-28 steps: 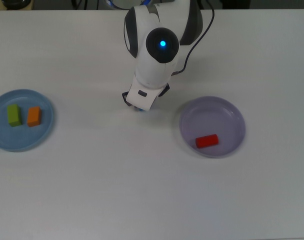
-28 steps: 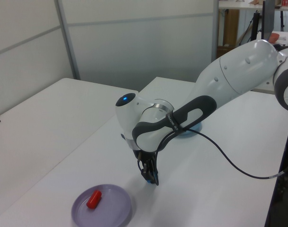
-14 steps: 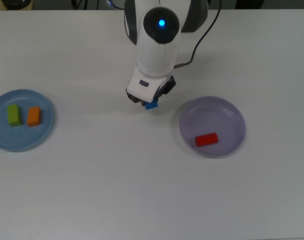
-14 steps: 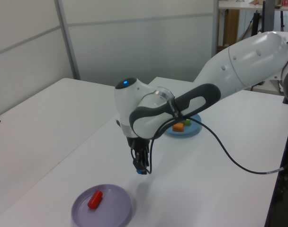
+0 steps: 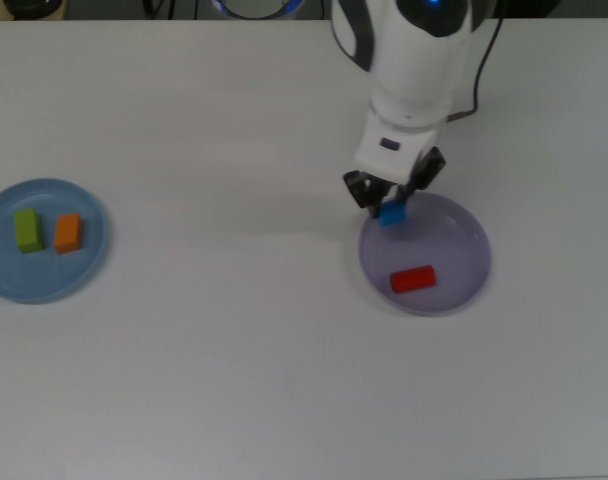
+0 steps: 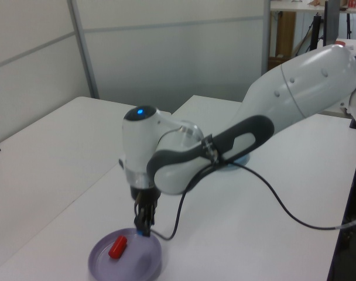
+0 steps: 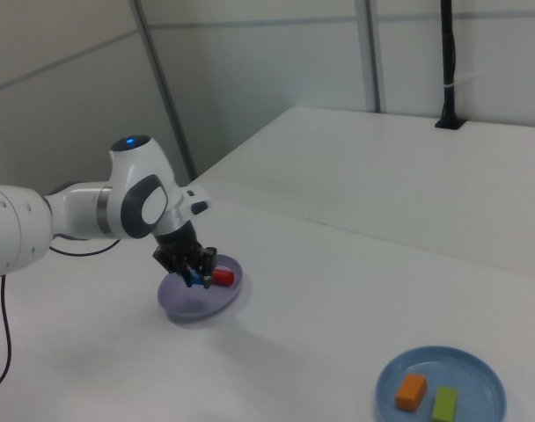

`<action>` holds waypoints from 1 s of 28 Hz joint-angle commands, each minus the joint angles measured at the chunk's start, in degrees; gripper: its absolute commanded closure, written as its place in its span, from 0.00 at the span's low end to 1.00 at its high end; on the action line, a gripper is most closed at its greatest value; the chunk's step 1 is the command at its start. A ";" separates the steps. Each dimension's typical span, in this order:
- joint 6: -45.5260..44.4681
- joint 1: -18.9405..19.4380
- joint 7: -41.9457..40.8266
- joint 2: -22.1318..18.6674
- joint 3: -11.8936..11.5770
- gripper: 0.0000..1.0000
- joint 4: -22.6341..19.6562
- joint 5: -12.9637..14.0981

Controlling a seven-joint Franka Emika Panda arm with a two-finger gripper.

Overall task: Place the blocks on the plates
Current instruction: 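Carry the blue cube onto the lavender plate beside the red block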

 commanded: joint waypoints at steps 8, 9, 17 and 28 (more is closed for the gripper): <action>6.94 3.75 12.34 6.20 -0.39 1.00 -0.15 -9.07; 6.94 3.75 12.34 6.20 -0.39 1.00 -0.15 -9.07; 6.77 3.83 12.34 6.03 -0.39 0.20 -0.15 -8.98; 5.72 3.40 12.34 2.87 -0.65 0.00 -0.15 -8.37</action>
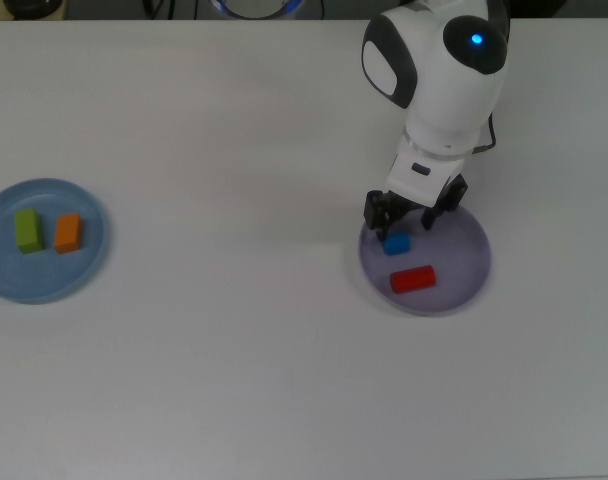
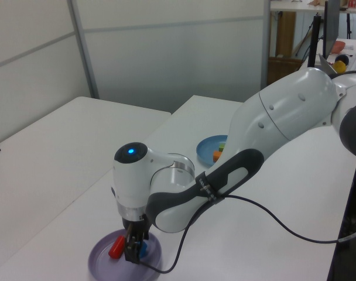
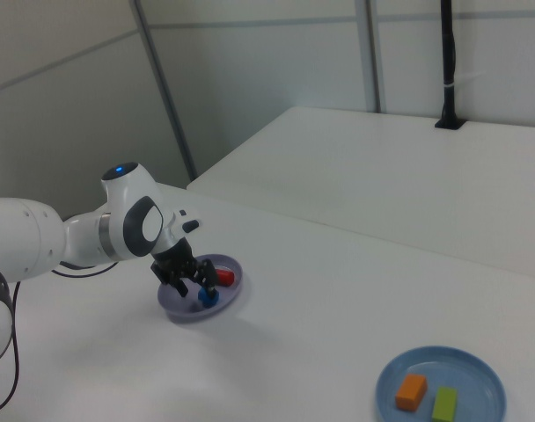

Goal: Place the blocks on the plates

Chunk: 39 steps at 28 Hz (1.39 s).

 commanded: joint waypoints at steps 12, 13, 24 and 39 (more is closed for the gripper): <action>-17.92 -2.66 1.59 -8.24 -2.59 0.00 3.35 0.22; -19.68 -3.10 1.59 -8.33 -2.59 0.00 4.23 0.40; -34.72 -5.74 0.45 -17.03 -5.66 0.00 6.44 0.84; -38.33 -14.52 -4.74 -28.72 -6.98 0.00 3.89 7.34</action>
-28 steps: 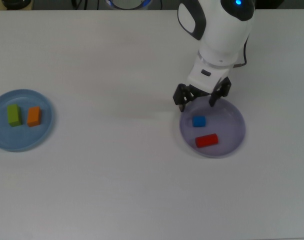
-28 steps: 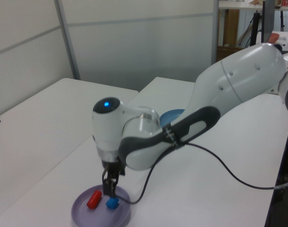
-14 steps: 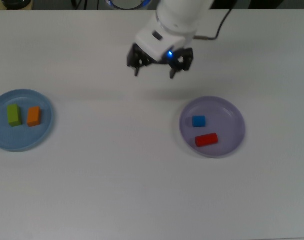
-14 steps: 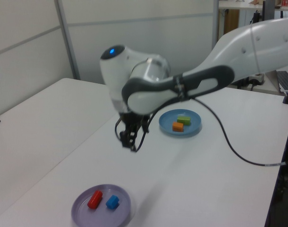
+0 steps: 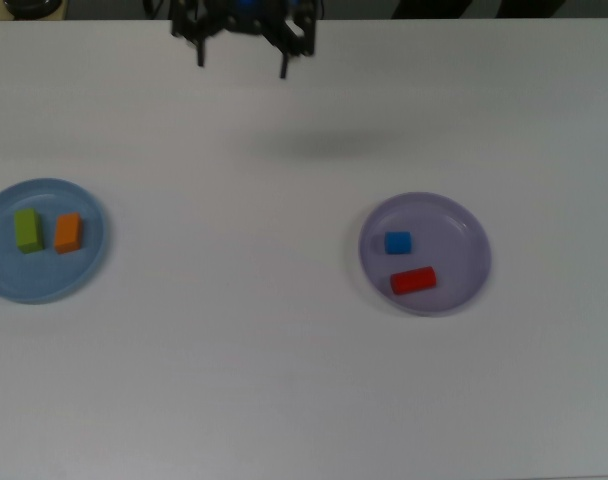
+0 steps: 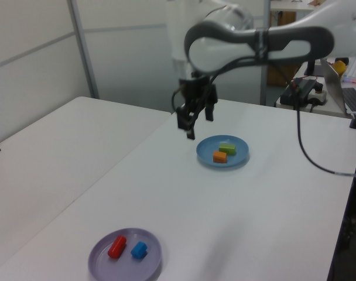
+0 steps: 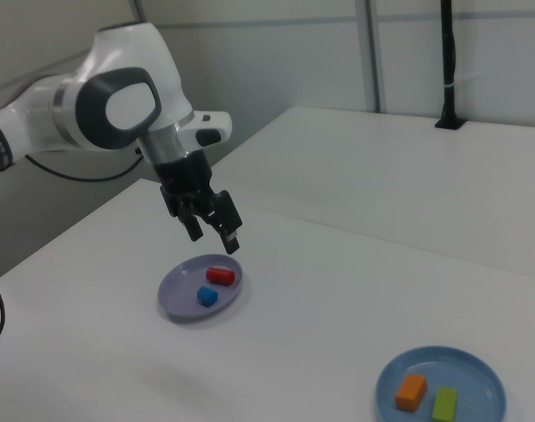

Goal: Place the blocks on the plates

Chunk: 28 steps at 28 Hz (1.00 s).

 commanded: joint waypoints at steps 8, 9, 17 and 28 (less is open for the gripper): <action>0.57 -3.28 -1.26 -6.97 -0.11 0.00 -6.01 2.02; 0.66 -3.55 -1.26 -6.88 -0.02 0.00 -6.01 2.28; 1.54 -6.27 -5.21 -6.36 -0.02 0.00 -5.92 7.46; 2.42 -6.54 -5.65 -6.00 0.16 0.00 -5.84 8.53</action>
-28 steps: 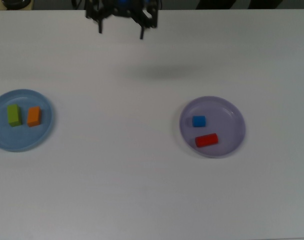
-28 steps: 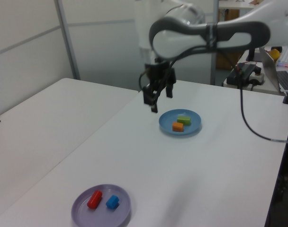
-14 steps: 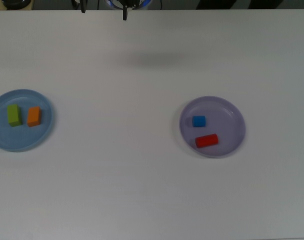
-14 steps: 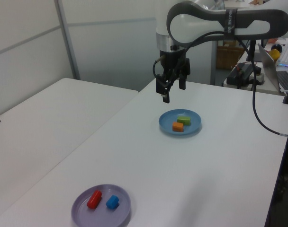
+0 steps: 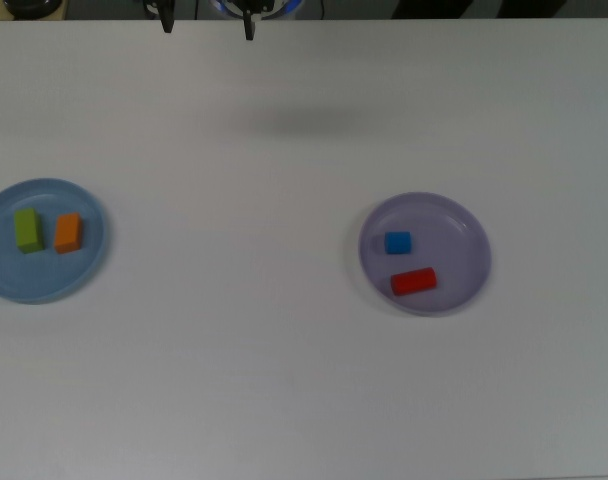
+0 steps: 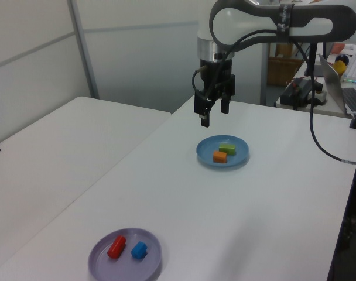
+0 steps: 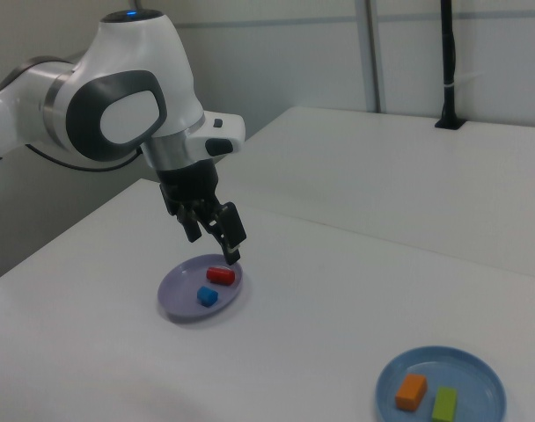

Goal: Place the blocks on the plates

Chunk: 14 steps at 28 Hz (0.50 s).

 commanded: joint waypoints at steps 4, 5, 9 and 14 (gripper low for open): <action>1.86 -0.17 -1.31 -0.01 0.21 0.00 -1.03 0.04; 1.86 -0.17 -1.31 0.08 0.21 0.00 -0.94 -0.48; 1.86 0.10 -1.31 0.17 0.56 0.00 -0.86 -4.09; 2.12 0.18 -1.31 0.17 0.56 0.00 -0.85 -4.62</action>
